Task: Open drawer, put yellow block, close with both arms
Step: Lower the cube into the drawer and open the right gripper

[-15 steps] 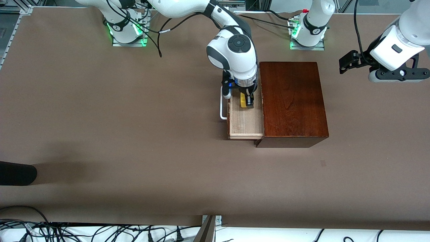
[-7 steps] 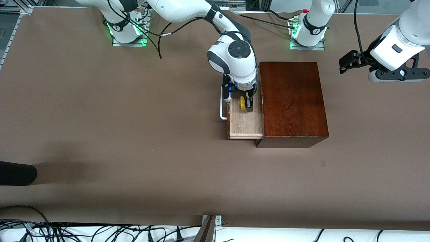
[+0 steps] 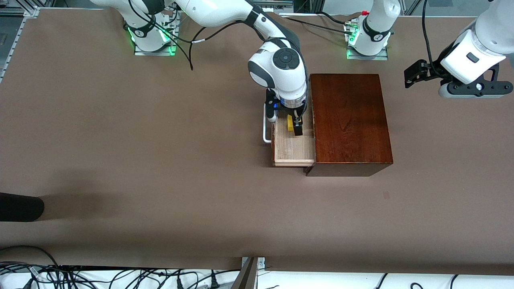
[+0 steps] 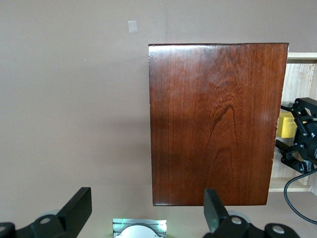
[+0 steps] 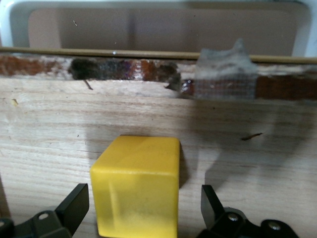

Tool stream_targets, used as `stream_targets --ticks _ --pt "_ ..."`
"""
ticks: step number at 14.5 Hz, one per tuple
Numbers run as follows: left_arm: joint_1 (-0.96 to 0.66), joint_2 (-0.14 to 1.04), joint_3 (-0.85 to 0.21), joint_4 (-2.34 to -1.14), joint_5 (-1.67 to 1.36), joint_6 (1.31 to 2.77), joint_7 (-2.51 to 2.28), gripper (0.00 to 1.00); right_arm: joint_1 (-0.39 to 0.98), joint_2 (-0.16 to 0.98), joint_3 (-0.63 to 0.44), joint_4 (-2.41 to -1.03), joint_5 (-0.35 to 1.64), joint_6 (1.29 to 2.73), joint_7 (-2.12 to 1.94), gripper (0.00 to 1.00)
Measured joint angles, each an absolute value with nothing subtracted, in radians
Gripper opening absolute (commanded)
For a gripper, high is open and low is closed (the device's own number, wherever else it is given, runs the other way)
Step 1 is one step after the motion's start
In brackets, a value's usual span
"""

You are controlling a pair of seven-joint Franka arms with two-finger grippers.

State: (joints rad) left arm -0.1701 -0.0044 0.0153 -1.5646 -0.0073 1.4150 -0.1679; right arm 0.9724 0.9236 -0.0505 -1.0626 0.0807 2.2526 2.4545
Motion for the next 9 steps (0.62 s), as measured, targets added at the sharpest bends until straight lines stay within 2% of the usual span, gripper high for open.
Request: stream_targets --ticks 4,7,9 --pt "-0.17 -0.004 0.009 -1.565 -0.007 1.415 -0.168 1.0 0.972 0.923 -0.053 -1.054 0.081 2.247 2.454 1.0" --pt "-0.17 -0.004 0.008 -1.564 -0.007 1.415 -0.168 1.0 0.968 0.909 -0.066 -1.028 0.081 2.185 2.454 1.0" --pt "-0.17 -0.004 0.008 -1.564 -0.007 1.415 -0.168 1.0 0.952 0.859 -0.073 -1.011 0.081 2.118 2.454 1.0"
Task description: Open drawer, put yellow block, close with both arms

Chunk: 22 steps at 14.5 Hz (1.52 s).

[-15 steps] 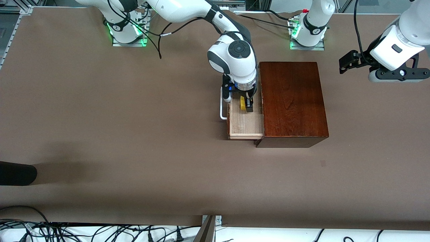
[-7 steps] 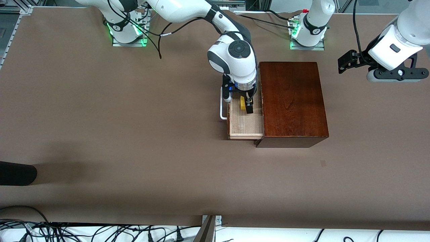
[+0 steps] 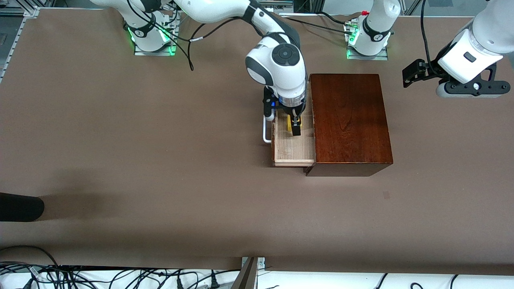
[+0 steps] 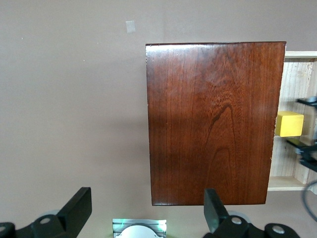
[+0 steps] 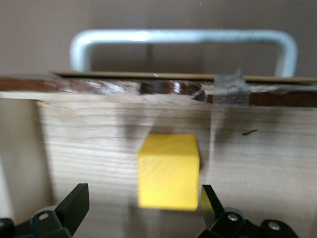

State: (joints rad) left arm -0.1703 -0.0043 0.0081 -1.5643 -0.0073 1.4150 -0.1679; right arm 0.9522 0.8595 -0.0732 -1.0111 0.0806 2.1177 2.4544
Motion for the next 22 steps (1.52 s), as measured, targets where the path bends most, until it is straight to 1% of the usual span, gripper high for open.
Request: stream_targets --ticks 3,6,8,11,13,16,22 --pt "-0.172 -0.003 0.004 -1.564 -0.015 1.415 -0.167 1.0 0.924 0.747 -0.088 -1.003 0.08 2.006 2.373 1.0" --pt "-0.184 0.008 -0.021 -1.558 -0.02 1.415 -0.168 1.0 0.916 0.65 -0.118 -1.004 0.078 1.911 2.181 1.0" --pt "-0.184 0.008 -0.016 -1.536 -0.021 1.412 -0.168 1.0 0.915 0.621 -0.165 -1.007 0.078 1.819 2.008 1.0" --pt "-0.182 0.008 -0.01 -1.476 -0.022 1.369 -0.167 1.0 0.907 0.588 -0.282 -1.017 0.079 1.7 1.752 1.0" --pt "-0.184 0.008 -0.018 -1.443 -0.022 1.353 -0.167 1.0 0.9 0.535 -0.355 -1.068 0.079 1.677 1.578 1.0" --pt "-0.185 0.008 -0.022 -1.415 -0.022 1.351 -0.164 1.0 0.894 0.428 -0.436 -1.193 0.08 1.668 1.332 1.0" --pt "-0.19 0.03 -0.05 -1.412 -0.022 1.348 -0.158 1.0 0.892 0.241 -0.586 -1.425 0.081 1.664 0.92 1.0"
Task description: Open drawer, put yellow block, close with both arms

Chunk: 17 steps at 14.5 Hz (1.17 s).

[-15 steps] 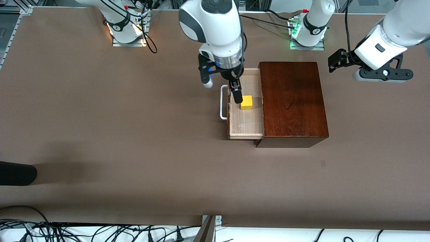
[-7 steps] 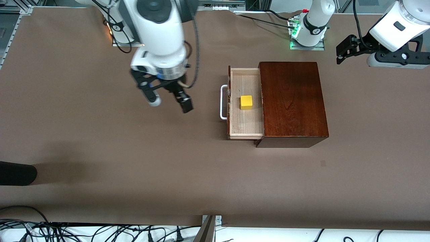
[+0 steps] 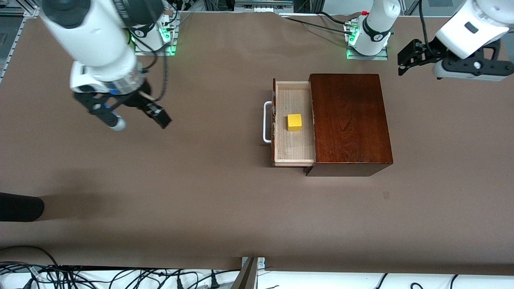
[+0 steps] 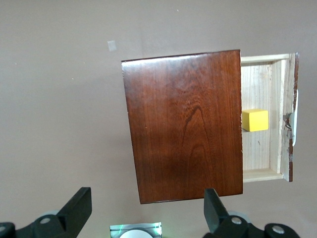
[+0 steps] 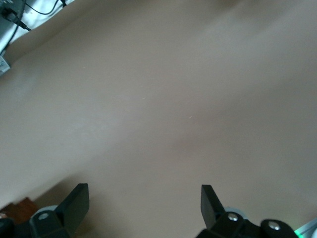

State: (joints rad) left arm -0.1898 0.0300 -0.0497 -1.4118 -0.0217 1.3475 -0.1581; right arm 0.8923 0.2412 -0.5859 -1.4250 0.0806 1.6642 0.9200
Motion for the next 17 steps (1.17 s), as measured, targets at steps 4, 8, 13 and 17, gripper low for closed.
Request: stream_targets --ticks 4,8,13,17 --pt "-0.193 0.075 -0.124 -1.413 -0.022 1.348 -0.322 1.0 0.865 0.189 -0.659 -1.516 0.081 1.665 0.709 1.0" --pt "-0.219 0.125 -0.23 -1.413 -0.022 1.368 -0.636 1.0 0.601 0.18 -0.469 -1.536 0.081 1.617 0.491 1.0" --pt "-0.33 0.229 -0.265 -1.416 -0.022 1.452 -1.007 1.0 0.1 0.128 -0.046 -1.556 0.079 1.553 0.189 1.0" --pt "-0.421 0.332 -0.272 -1.417 -0.023 1.553 -1.236 1.0 0.039 0.021 -0.003 -1.674 0.059 1.563 0.025 1.0"
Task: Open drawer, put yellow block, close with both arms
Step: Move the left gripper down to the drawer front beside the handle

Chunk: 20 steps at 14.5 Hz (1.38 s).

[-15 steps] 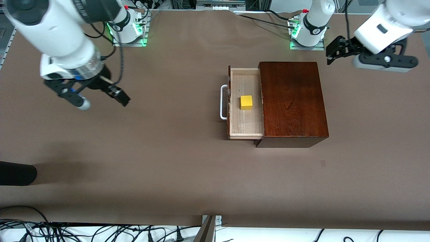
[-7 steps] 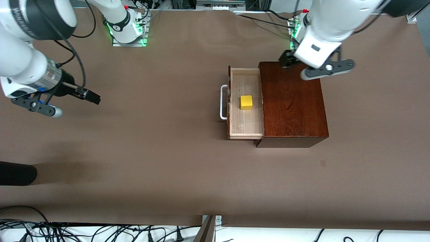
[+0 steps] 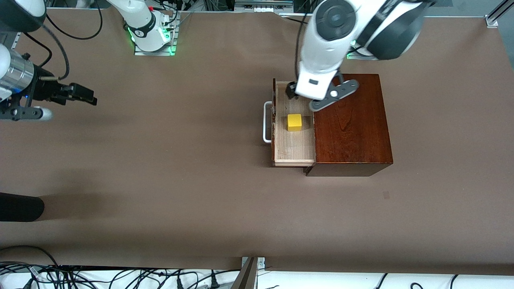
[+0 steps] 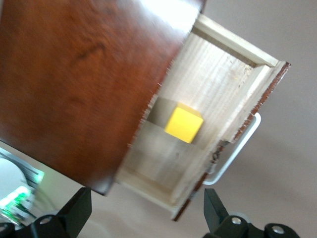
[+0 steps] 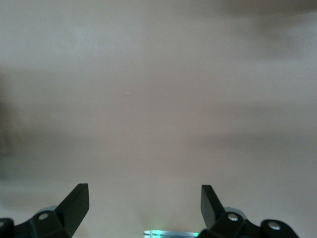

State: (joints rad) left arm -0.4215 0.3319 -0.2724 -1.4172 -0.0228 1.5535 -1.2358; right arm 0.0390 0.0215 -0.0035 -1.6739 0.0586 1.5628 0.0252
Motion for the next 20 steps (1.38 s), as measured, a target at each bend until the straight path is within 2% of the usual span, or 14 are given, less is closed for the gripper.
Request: stream_targets --ticks 2,3,4,6,8,11,20 --pt "-0.466 0.381 -0.274 -1.418 -0.023 1.613 -1.327 1.0 0.05 -0.042 0.001 -1.756 0.05 1.622 0.008 1.0" --pt "-0.49 0.405 -0.275 -1.418 -0.023 1.644 -1.368 0.97 0.069 -0.063 -0.004 -1.785 0.04 1.653 0.008 1.0" --pt "-0.514 0.429 -0.275 -1.418 -0.023 1.671 -1.409 0.89 0.095 -0.073 -0.013 -1.799 0.023 1.681 0.008 1.0" --pt "-0.559 0.477 -0.276 -1.418 -0.023 1.728 -1.494 0.67 0.124 -0.065 -0.024 -1.793 0.006 1.714 0.008 1.0" --pt "-0.594 0.522 -0.276 -1.418 -0.023 1.8 -1.566 0.32 0.127 -0.034 -0.029 -1.756 0.006 1.724 0.008 1.0" --pt "-0.626 0.583 -0.276 -1.417 -0.023 1.874 -1.622 0.01 0.123 0.014 -0.039 -1.697 0.006 1.723 0.008 1.0" --pt "-0.643 0.662 -0.268 -1.416 -0.003 1.939 -1.721 0.0 0.118 0.019 -0.043 -1.685 0.006 1.705 0.008 1.0"
